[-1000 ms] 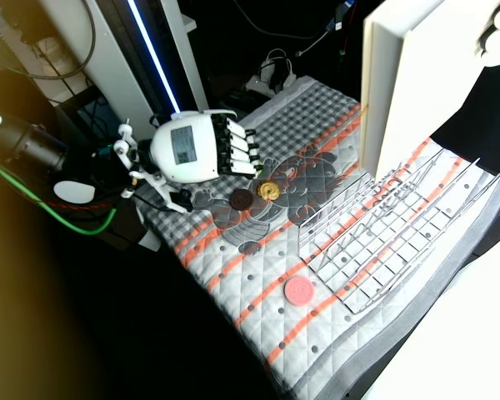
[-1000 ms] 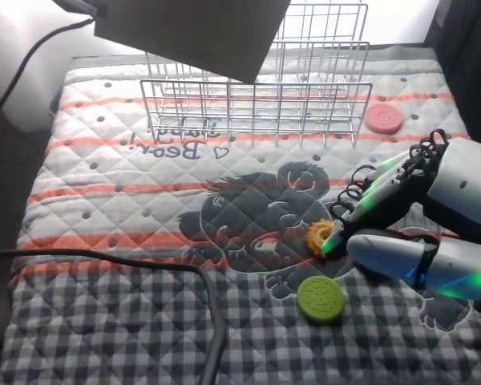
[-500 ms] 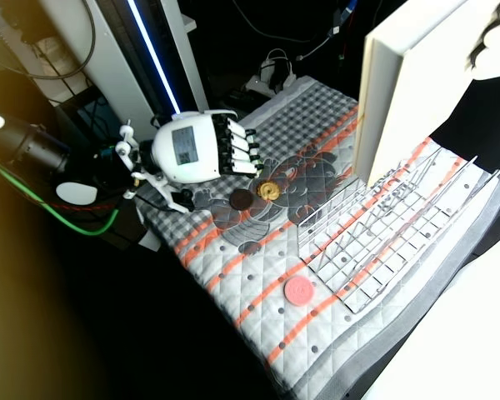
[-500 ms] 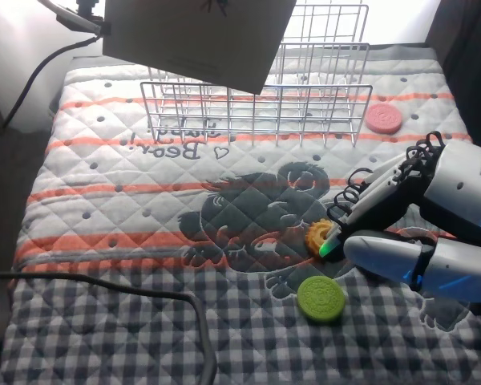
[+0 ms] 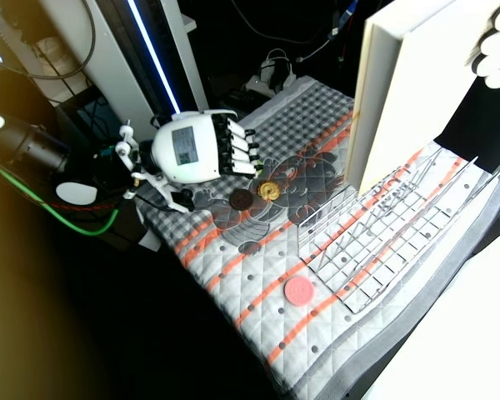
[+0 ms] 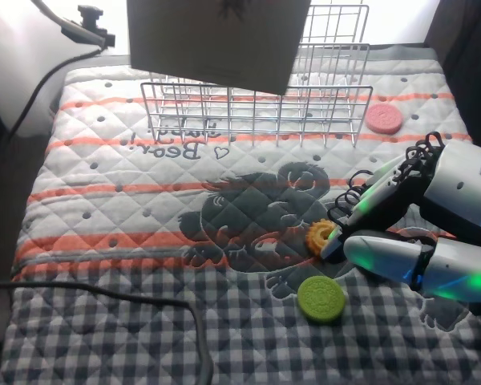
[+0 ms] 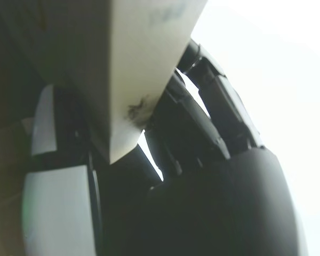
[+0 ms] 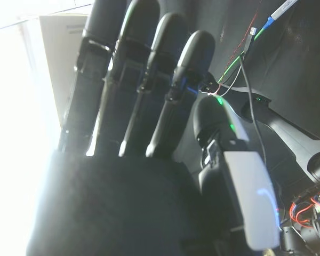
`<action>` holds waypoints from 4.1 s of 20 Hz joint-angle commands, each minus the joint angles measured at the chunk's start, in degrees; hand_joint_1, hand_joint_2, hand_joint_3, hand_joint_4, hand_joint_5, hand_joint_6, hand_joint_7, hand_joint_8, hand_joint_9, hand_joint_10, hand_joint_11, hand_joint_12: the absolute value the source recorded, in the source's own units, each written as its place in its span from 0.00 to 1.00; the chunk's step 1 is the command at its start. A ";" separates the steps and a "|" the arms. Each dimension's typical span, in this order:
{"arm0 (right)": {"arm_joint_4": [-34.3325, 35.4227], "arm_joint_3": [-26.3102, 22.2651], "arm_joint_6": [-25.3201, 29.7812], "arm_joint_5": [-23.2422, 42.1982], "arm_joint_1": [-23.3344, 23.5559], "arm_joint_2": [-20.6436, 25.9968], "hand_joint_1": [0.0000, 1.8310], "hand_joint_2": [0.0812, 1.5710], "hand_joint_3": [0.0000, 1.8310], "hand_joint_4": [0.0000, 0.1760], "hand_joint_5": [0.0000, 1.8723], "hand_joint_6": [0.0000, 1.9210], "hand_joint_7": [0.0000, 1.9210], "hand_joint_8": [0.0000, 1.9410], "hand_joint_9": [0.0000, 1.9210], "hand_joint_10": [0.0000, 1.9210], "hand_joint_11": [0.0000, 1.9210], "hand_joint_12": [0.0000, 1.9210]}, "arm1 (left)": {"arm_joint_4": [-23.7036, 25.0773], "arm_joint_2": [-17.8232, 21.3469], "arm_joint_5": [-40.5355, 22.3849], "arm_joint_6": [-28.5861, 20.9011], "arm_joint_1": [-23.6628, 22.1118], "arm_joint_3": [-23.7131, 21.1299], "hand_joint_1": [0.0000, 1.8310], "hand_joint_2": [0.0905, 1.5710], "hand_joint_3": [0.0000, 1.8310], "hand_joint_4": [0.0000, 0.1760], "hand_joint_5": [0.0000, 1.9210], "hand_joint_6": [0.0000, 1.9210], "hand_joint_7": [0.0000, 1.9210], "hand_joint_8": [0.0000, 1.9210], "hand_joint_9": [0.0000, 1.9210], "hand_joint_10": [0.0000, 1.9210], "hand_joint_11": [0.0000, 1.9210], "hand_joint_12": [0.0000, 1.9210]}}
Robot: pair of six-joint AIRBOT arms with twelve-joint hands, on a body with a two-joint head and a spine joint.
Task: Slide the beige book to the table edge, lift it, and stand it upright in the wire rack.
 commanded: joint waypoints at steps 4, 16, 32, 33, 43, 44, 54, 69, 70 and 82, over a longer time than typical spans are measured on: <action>0.86 0.05 0.64 6.85 0.15 -0.26 0.17 0.95 0.00 0.00 0.66 0.00 0.67 0.00 0.66 0.00 0.54 0.26 | -1.75 0.06 -5.88 -0.92 1.10 0.30 0.74 0.65 0.00 0.00 0.55 0.40 0.62 0.33 0.58 0.41 0.45 0.54; 0.87 0.07 0.88 6.85 0.15 -0.37 0.18 0.94 0.00 0.00 0.66 0.00 0.66 0.00 0.67 0.00 0.54 0.27 | -2.48 0.12 -6.08 -1.75 0.22 1.19 0.68 0.65 0.00 0.00 0.60 0.31 0.58 0.46 0.59 0.22 0.39 0.70; 0.90 0.26 0.88 6.84 0.15 -0.51 0.18 0.95 0.00 0.00 0.66 0.00 0.66 0.00 0.66 0.00 0.54 0.27 | -2.18 0.42 -7.25 -1.21 -2.26 1.00 0.76 0.66 0.00 0.00 0.51 0.42 0.57 0.40 0.55 0.57 0.50 0.58; 0.90 0.26 0.88 6.84 0.15 -0.57 0.18 0.95 0.00 0.00 0.65 0.00 0.66 0.00 0.66 0.00 0.54 0.27 | -2.16 0.42 -7.24 -0.86 -2.25 0.93 0.76 0.66 0.00 0.00 0.51 0.42 0.57 0.40 0.55 0.57 0.50 0.58; 0.89 0.57 0.90 6.85 0.15 -0.90 0.21 0.93 0.00 0.00 0.65 0.00 0.66 0.00 0.67 0.00 0.53 0.26 | -2.57 0.14 -8.05 0.40 1.03 0.19 0.74 0.67 0.00 0.00 0.54 0.37 0.53 0.50 0.48 0.64 0.38 0.78; 0.89 0.57 0.92 6.85 0.15 -0.93 0.20 0.93 0.00 0.00 0.65 0.00 0.66 0.00 0.66 0.00 0.53 0.25 | -2.82 0.08 -8.18 0.40 1.49 0.17 0.76 0.67 0.00 0.00 0.51 0.45 0.56 0.44 0.51 0.60 0.41 0.68; 0.89 0.72 1.11 6.85 0.15 -1.15 0.18 0.93 0.00 0.00 0.65 0.00 0.67 0.00 0.68 0.00 0.54 0.23 | -6.96 0.19 -8.38 0.81 5.17 0.45 0.51 0.57 0.00 0.85 0.14 0.01 0.22 0.05 0.31 0.01 0.13 0.51; 2.17 -0.19 1.40 6.84 -0.08 0.20 0.22 0.94 0.00 0.00 0.65 0.00 0.66 0.00 0.68 0.00 0.54 0.26 | -8.86 10.08 -11.98 -0.02 12.26 -6.95 0.42 0.47 0.00 1.00 0.00 0.00 0.00 0.00 0.00 0.00 0.00 0.00; 2.32 -0.43 1.40 6.84 -0.13 0.55 0.22 0.94 0.00 0.00 0.65 0.00 0.66 0.00 0.68 0.00 0.54 0.26 | -10.09 11.99 -13.67 1.05 14.16 -8.82 0.42 0.47 0.00 1.00 0.00 0.00 0.00 0.00 0.00 0.00 0.00 0.00; 12.94 -4.68 -6.79 19.92 -3.09 11.67 0.15 0.87 0.00 0.00 0.37 0.00 0.34 0.00 0.29 0.00 0.24 0.04 | -20.50 22.61 -48.31 2.43 51.70 -31.86 0.45 0.51 0.00 1.00 0.00 0.00 0.00 0.00 0.01 0.00 0.02 0.01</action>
